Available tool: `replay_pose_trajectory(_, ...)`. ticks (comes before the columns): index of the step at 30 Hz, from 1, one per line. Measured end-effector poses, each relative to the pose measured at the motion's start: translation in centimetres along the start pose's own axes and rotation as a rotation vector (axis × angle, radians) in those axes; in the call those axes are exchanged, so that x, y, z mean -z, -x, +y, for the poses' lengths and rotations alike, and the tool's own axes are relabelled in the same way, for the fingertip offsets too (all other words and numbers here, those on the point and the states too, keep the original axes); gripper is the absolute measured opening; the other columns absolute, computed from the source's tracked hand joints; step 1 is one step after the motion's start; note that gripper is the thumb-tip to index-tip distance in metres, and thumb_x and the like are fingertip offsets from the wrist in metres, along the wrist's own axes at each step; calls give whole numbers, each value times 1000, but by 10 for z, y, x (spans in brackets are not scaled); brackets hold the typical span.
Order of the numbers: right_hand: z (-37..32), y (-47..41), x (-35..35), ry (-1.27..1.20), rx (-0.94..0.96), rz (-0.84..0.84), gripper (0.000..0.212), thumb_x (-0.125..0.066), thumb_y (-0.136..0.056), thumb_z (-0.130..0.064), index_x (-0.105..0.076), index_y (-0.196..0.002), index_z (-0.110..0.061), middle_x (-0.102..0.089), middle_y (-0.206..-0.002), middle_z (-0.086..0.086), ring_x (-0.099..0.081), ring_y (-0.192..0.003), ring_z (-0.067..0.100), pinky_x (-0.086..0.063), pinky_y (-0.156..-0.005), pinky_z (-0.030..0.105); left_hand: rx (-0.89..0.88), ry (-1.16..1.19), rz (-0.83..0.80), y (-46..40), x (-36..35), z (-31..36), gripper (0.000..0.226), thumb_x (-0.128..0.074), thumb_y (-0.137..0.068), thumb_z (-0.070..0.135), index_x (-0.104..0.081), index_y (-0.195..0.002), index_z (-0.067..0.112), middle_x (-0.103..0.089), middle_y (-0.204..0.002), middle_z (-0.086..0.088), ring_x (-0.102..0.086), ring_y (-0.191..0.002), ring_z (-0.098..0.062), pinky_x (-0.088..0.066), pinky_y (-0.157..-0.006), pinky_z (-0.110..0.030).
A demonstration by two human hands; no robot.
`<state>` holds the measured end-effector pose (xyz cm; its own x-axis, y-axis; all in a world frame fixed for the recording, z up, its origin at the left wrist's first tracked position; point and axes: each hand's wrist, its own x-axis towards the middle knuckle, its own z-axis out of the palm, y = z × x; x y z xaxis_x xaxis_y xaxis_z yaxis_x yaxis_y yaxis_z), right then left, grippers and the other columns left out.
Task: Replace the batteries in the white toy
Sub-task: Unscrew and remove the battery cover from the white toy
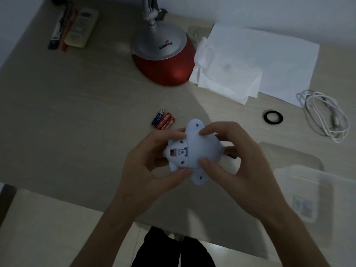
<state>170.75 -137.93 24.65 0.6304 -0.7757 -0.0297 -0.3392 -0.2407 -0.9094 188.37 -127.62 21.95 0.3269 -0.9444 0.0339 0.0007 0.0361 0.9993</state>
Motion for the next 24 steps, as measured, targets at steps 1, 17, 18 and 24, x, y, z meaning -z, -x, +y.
replay_pose_trajectory(1,-3,0,-3,-3,-31,35,36,-72,-80,-35,-62,-114,-35,-63,-121,-14,-64,-112,13,-56,-81,43,-2,-1,-2,0,-2,0,54,-85,-74,9,-67,-121,29,-69,-117,-7,-73,-103,-24,-61,-77,-25)
replay_pose_trajectory(17,-20,-4,-11,-42,-225,117,34,-82,-75,-32,-63,-103,-32,-70,-106,-15,-72,-95,8,-63,-69,42,-75,-165,2,-4,-9,0,48,-83,-76,12,-66,-121,16,-67,-122,9,-71,-111,-8,-62,-83,-24)
replay_pose_trajectory(18,-20,-5,-11,-38,-231,117,34,-83,-75,-31,-63,-103,-32,-70,-105,-15,-72,-96,8,-64,-69,42,-78,-176,-2,-4,-9,-1,47,-82,-76,13,-66,-121,15,-67,-123,8,-71,-111,-8,-62,-83,-24)
replay_pose_trajectory(24,-21,-5,-10,-47,-267,110,31,-85,-78,-22,-65,-101,-29,-71,-105,-15,-70,-101,6,-64,-72,41,-69,-192,-13,-5,-9,-1,52,-81,-77,20,-63,-125,20,-67,-126,8,-70,-114,-8,-62,-86,-26)
